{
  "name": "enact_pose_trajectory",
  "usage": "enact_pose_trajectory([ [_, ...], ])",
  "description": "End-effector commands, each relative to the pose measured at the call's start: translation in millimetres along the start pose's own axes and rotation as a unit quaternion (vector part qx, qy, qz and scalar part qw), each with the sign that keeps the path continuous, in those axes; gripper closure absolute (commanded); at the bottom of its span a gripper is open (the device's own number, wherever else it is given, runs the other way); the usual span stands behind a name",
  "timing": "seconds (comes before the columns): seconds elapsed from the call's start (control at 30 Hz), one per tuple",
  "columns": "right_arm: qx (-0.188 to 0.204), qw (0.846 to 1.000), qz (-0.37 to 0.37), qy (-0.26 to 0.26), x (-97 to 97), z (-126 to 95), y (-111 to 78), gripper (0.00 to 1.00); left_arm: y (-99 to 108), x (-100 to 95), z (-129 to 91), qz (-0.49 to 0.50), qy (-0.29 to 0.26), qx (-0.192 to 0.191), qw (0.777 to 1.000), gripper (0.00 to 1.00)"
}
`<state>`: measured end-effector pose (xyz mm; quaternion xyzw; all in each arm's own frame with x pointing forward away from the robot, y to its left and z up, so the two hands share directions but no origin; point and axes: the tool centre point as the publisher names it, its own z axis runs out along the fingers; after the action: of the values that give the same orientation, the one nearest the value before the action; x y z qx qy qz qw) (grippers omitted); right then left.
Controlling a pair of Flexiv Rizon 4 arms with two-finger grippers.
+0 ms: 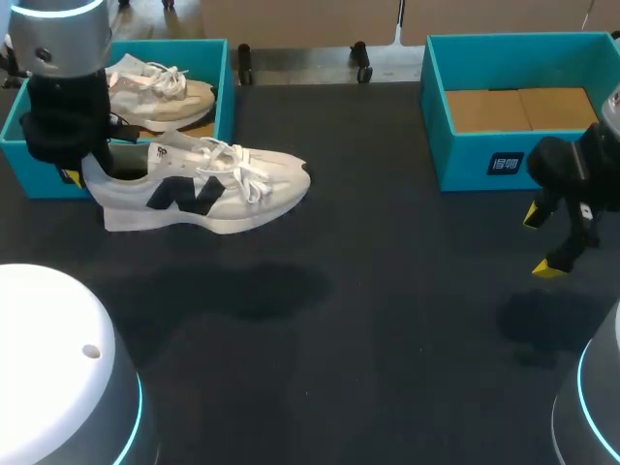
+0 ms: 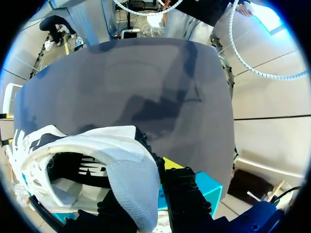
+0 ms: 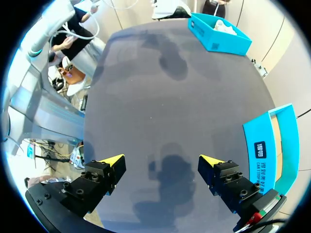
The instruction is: Take the shoe out of the shoebox, open the shoe tongue, remove and reinsert the insole, then place the shoe into the shoebox
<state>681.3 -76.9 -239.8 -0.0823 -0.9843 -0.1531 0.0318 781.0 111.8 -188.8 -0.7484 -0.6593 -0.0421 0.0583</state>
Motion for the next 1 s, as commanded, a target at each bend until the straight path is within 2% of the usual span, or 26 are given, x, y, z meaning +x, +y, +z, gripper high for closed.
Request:
enact_pose_trajectory([
  [0.03,0.001,1.0,0.0,-0.001,0.8,0.7,-0.2,0.0,-7.4,-16.2,6.0,0.007,-0.003,-0.012,1.0,1.0],
  [0.2,0.001,1.0,0.0,-0.001,0.8,0.7,-0.2,0.0,-8.3,-44.1,13.3,0.01,-0.021,-0.01,1.0,1.0],
  [0.3,0.001,1.0,0.0,-0.001,0.8,0.7,-0.2,0.0,-5.7,-69.7,23.4,0.016,-0.029,0.001,0.999,1.0],
  [0.37,0.001,1.0,0.0,-0.001,0.8,0.7,-0.2,0.0,-2.4,-85.5,30.2,0.006,-0.016,-0.001,1.0,1.0],
  [0.43,0.001,1.0,0.0,-0.001,0.8,0.7,-0.2,0.0,-0.1,-98.4,33.3,0.007,-0.024,0.012,1.0,1.0],
  [0.6,0.001,1.0,0.0,-0.001,0.8,0.7,-0.2,0.0,1.1,-129.4,43.8,0.007,-0.019,0.013,1.0,1.0],
  [0.7,0.001,1.0,0.0,-0.001,0.8,0.7,-0.2,0.0,0.7,-154.5,55.1,0.008,-0.002,0.028,1.0,1.0],
  [1.0,0.001,1.0,0.0,-0.001,0.8,0.7,-0.2,0.0,0.7,-154.5,55.1,0.008,-0.002,0.028,1.0,1.0],
])
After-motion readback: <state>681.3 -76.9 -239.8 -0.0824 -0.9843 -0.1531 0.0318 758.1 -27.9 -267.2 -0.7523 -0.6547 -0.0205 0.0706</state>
